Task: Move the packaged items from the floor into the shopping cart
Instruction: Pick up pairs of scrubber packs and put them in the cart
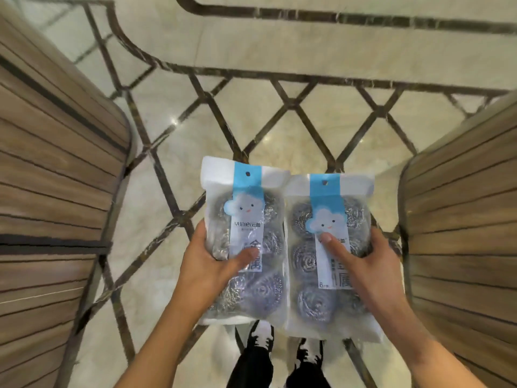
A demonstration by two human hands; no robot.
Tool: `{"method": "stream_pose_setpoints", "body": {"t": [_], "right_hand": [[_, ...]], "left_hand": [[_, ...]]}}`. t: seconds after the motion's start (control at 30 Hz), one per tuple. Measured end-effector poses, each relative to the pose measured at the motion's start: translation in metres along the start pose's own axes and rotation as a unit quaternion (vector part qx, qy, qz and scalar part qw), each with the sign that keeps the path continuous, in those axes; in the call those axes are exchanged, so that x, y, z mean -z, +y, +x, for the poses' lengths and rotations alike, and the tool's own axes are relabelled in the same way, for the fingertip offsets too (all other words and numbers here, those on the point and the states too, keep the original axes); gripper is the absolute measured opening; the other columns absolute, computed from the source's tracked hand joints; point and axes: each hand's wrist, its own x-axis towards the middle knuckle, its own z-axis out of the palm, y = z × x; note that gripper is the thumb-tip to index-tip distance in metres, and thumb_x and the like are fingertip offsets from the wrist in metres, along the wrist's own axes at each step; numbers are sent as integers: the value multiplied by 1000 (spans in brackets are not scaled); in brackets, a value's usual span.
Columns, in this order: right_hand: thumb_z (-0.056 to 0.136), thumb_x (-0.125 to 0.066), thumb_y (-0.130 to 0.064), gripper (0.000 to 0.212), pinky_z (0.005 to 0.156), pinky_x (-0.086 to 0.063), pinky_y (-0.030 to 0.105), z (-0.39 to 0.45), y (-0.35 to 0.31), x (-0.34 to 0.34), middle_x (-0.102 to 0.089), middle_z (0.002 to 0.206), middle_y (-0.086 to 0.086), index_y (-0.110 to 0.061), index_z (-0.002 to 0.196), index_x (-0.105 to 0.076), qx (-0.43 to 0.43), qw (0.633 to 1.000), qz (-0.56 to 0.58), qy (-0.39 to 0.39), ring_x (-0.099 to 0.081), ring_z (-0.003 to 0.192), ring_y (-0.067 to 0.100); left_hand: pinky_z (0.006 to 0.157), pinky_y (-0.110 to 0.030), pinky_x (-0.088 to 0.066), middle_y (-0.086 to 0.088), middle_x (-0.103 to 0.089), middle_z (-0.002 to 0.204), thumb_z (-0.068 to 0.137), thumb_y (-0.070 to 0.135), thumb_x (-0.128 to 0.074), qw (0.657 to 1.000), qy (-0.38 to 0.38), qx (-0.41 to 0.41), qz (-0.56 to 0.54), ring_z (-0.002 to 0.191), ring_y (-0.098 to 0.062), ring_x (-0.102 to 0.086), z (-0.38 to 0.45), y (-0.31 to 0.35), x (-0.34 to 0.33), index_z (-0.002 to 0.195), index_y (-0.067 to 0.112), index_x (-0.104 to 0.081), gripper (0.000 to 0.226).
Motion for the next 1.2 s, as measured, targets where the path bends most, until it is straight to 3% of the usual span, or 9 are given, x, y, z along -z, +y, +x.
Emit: {"method": "stream_pose_setpoints", "body": {"t": [0.17, 0.27, 0.33, 0.4, 0.53, 0.67, 0.8, 0.87, 1.2], "right_hand": [[79, -82, -54, 48, 65, -49, 27, -81, -136, 62, -75, 98, -8, -23, 114, -68, 87, 996, 10, -17, -68, 83, 6], [78, -82, -60, 46, 72, -51, 27, -117, -209, 87, -72, 95, -17, -27, 106, -66, 137, 989, 31, -44, -69, 88, 6], [64, -83, -76, 69, 87, -59, 38, -142, -251, 97, -77, 98, -13, -25, 108, -69, 186, 980, 22, -64, -75, 95, 14], [53, -81, -84, 85, 94, -60, 47, -163, -290, 102, -80, 105, -8, -26, 115, -69, 242, 966, 24, -89, -76, 98, 18], [54, -78, -83, 81, 93, -57, 40, -228, -357, 103, -76, 109, -6, -28, 112, -63, 324, 933, 17, -153, -73, 101, 21], [60, -88, -69, 80, 94, -59, 42, -299, -384, 77, -75, 112, -3, -24, 121, -64, 384, 896, 0, -221, -72, 101, 21], [70, -89, -58, 57, 86, -58, 39, -386, -392, 41, -73, 101, -10, -26, 111, -64, 442, 840, -21, -315, -72, 95, 17], [67, -89, -60, 60, 89, -60, 41, -434, -390, 21, -75, 101, -11, -27, 112, -66, 467, 809, -20, -357, -74, 95, 15], [71, -85, -66, 71, 83, -53, 35, -723, -312, -57, -72, 109, -7, -21, 123, -64, 567, 658, -61, -492, -68, 99, 16]], "left_hand": [[72, -17, -58, 21, -79, 97, 68, 12, -92, 994, 69, -37, -74, 93, -6, -76, -87, 122, 74, 115, 30, -65, 57], [92, -46, -60, 8, -80, 109, 65, 23, -97, 984, 113, -55, -123, 102, -18, -76, -139, 181, 112, 122, 31, -66, 65], [97, -55, -57, 4, -78, 116, 64, 30, -97, 977, 138, -79, -144, 106, -23, -75, -179, 213, 135, 126, 32, -64, 70], [96, -56, -57, 4, -79, 114, 69, 25, -94, 964, 181, -106, -164, 104, -24, -76, -218, 236, 157, 123, 33, -66, 62], [89, -50, -61, 4, -80, 106, 71, 14, -92, 935, 277, -134, -174, 97, -21, -78, -302, 259, 189, 116, 30, -69, 54], [76, -38, -62, 2, -81, 105, 75, 11, -89, 895, 370, -134, -207, 94, -21, -78, -393, 252, 219, 122, 23, -67, 54], [76, -40, -63, 1, -81, 106, 75, 14, -89, 852, 453, -134, -227, 93, -22, -79, -491, 227, 245, 121, 27, -68, 53], [74, -38, -62, 3, -81, 103, 75, 13, -88, 823, 502, -135, -227, 91, -20, -79, -539, 210, 257, 119, 28, -67, 51], [94, -54, -58, -5, -81, 106, 69, 24, -93, 687, 674, -100, -254, 97, -29, -78, -806, 69, 311, 121, 18, -70, 57]]}}
